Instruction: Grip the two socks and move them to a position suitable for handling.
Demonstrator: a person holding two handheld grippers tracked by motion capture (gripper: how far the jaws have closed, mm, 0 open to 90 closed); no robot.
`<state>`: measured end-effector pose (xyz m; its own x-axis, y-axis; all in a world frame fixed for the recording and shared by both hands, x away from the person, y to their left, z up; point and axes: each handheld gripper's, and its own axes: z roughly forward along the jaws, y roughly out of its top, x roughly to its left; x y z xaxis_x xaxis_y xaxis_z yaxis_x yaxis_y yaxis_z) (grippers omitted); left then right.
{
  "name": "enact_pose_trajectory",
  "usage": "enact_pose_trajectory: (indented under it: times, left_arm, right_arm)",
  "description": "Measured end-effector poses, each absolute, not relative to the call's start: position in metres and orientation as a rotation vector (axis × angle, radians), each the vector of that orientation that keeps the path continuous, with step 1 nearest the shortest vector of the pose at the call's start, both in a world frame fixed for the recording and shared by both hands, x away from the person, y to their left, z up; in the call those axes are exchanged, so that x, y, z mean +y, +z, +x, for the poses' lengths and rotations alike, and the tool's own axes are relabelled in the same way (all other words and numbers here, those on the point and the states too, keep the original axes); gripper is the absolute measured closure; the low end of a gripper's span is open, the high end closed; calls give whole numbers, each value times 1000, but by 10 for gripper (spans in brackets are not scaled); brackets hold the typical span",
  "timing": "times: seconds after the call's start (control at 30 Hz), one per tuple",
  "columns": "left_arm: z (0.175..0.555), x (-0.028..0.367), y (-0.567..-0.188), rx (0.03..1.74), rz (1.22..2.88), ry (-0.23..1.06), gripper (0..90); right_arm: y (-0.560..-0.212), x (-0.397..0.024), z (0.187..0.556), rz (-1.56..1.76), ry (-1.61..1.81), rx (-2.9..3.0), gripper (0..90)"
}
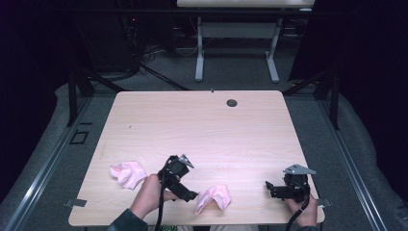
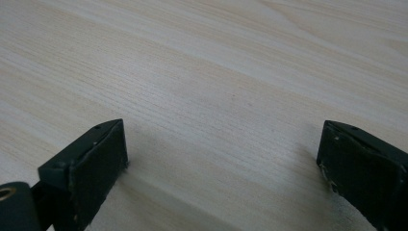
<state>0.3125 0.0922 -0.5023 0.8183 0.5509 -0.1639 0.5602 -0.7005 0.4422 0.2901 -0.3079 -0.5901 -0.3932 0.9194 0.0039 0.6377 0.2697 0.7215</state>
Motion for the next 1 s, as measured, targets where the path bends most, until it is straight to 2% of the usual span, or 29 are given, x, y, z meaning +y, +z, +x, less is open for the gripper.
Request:
enact_pose_trajectory:
  times: [0.17,0.3,0.43,0.5,0.53,0.73,0.93,1.0]
  left_arm:
    - [324,134,-491,931,2478,-14,1]
    - [335,169,-485,1004,2433,-23,1]
    - [348,206,-483,1087,2398,71,0]
    - [355,224,-487,1142,2369,77,0]
    - [362,238,-493,1207,2365,98,0]
    - [372,260,-505,1353,2370,156,0]
    - [378,279,-526,1416,2382,166,94]
    - [379,282,-533,1430,2401,171,171]
  right_arm:
    - [-590,-308,290,1407,911,2131,29]
    - [-590,-308,290,1408,910,2129,30]
    - [-590,-308,290,1406,912,2132,31]
    - [-590,-308,290,1406,911,2132,31]
    - [-590,-308,290,1408,911,2129,31]
    - [-590,-308,290,1409,913,2126,34]
    - [-590,-308,290,1409,908,2125,34]
    - [-590,-308,290,1409,913,2126,34]
